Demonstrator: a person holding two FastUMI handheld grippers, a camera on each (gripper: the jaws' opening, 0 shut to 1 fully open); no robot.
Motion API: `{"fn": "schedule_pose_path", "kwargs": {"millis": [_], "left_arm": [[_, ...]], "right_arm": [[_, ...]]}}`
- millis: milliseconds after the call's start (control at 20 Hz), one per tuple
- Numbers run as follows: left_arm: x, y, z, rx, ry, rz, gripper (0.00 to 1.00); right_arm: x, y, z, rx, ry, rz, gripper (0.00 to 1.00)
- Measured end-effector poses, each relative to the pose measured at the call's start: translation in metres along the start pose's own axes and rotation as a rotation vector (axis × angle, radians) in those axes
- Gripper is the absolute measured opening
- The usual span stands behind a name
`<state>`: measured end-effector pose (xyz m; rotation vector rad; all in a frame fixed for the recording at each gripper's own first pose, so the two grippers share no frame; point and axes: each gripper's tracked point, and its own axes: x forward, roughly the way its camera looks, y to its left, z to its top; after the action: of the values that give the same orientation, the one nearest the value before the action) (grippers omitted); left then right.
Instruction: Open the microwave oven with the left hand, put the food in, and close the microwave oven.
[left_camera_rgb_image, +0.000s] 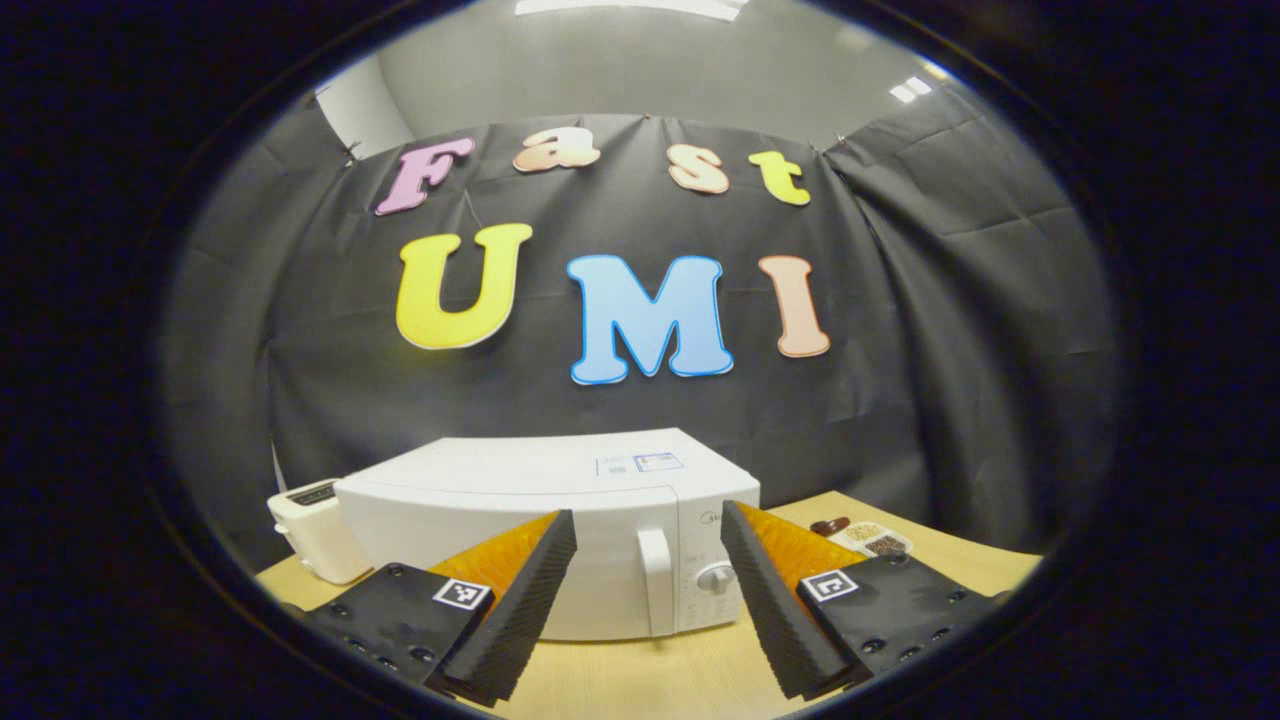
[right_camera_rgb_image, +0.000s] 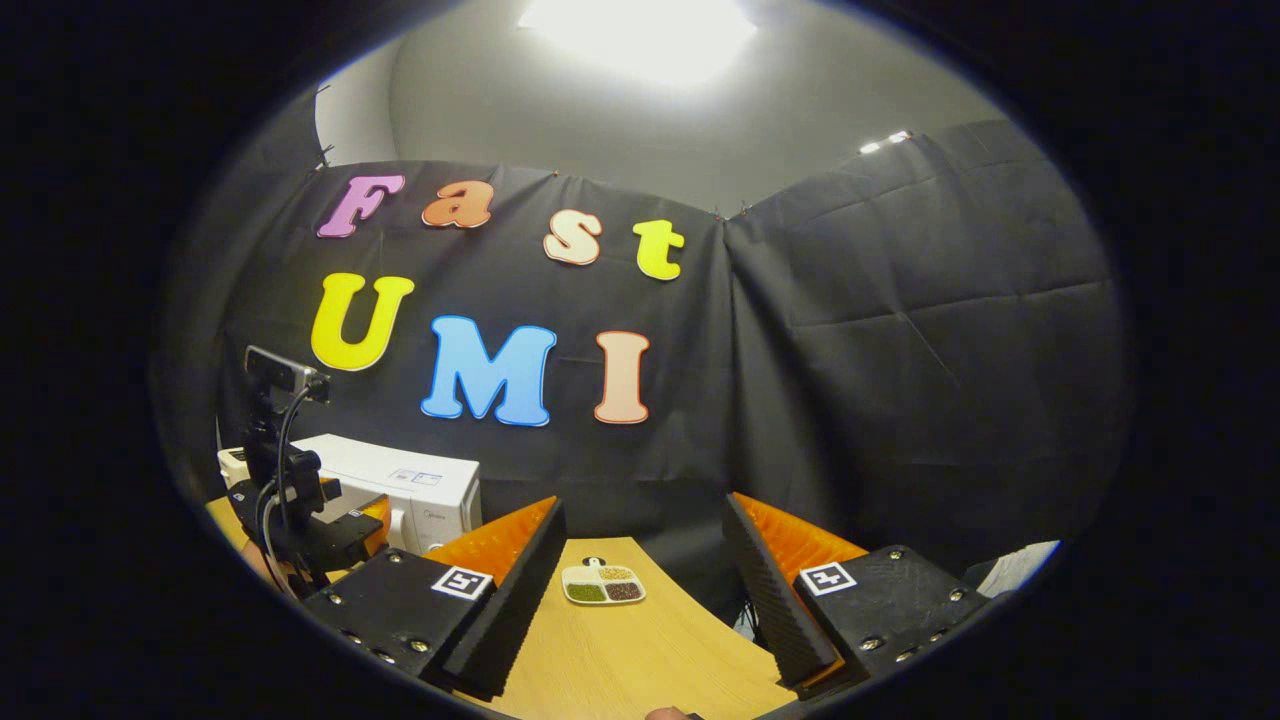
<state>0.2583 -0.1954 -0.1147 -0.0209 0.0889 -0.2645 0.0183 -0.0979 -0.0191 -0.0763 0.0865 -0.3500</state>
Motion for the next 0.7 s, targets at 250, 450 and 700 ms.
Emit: {"fn": "schedule_pose_path", "kwargs": {"millis": [250,450,700], "left_arm": [[0.039,-0.005,-0.041,0.014,0.068,-0.008,0.97],[0.062,-0.005,-0.071,0.006,0.121,0.006,0.94],[0.073,-0.011,-0.087,0.006,0.156,-0.010,0.80]], "right_arm": [[-0.005,-0.015,-0.007,-0.024,0.036,-0.074,0.96],[-0.009,-0.016,-0.009,-0.039,0.046,-0.099,0.96],[-0.014,-0.020,-0.013,-0.044,0.060,-0.115,0.96]]}}
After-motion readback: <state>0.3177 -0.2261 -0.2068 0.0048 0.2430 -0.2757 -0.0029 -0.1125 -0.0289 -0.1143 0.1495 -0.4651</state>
